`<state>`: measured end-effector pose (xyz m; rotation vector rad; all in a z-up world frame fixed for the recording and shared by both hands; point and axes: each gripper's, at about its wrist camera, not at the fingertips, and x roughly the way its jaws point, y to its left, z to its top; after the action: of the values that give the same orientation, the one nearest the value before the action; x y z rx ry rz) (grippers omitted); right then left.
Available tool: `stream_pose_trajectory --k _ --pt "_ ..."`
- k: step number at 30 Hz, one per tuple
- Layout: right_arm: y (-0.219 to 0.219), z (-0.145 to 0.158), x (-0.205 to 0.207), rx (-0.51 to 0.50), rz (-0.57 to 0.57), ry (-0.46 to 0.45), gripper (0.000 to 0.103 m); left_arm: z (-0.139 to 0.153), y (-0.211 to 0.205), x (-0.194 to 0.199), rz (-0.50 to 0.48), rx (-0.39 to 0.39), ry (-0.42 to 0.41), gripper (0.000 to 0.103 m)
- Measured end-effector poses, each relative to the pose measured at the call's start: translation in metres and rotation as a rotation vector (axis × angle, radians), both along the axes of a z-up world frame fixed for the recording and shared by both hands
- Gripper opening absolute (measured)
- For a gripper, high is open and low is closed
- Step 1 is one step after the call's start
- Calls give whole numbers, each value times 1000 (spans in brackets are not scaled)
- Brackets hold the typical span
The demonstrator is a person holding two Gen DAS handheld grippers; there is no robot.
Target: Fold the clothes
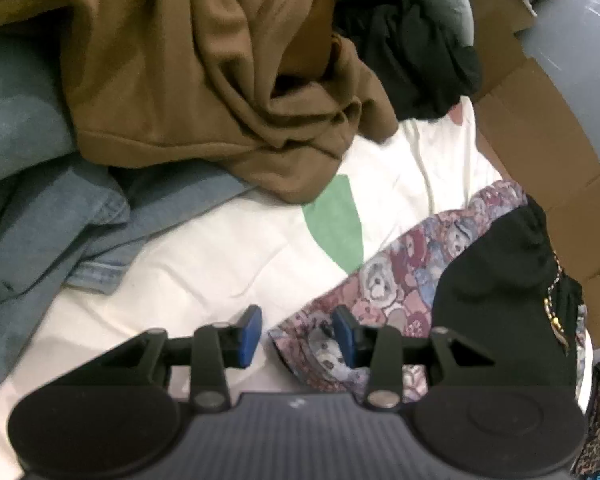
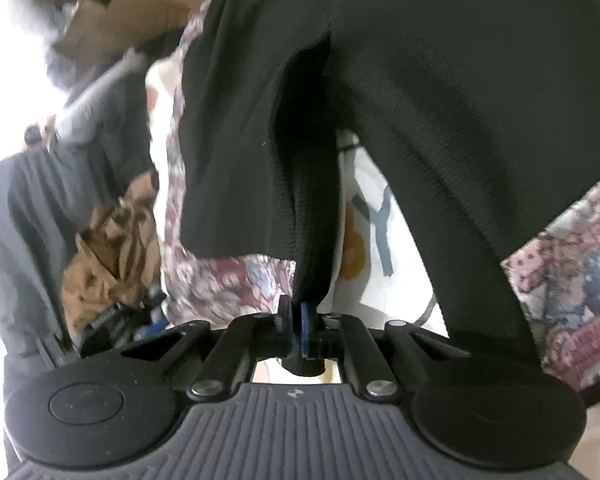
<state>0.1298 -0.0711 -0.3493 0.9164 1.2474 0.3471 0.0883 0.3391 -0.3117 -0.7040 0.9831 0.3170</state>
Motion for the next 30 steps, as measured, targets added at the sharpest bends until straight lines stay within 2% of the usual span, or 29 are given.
stream_pose_trajectory --k 10,13,22,25,27,28,30 --pt "-34 14 -8 -97 -140 24 0 6 -3 5 -40 -11 -37 41" --pt "-43 13 -8 -99 -169 34 0 3 -4 5 -57 -40 -42 41" --pt "-44 11 -7 -78 -176 43 1 -9 -18 4 -118 -60 -58 42" --pt "-37 12 -7 -104 -150 43 4 -15 -21 3 -135 -51 -51 41" --pt "-34 11 -8 -98 -139 43 6 -17 -24 2 -152 -32 -49 27" --pt "-32 11 -8 -95 -134 43 8 -17 -25 3 -163 -22 -44 11" --pt "-30 9 -9 -91 -133 44 24 -16 -22 3 -151 -29 -53 7"
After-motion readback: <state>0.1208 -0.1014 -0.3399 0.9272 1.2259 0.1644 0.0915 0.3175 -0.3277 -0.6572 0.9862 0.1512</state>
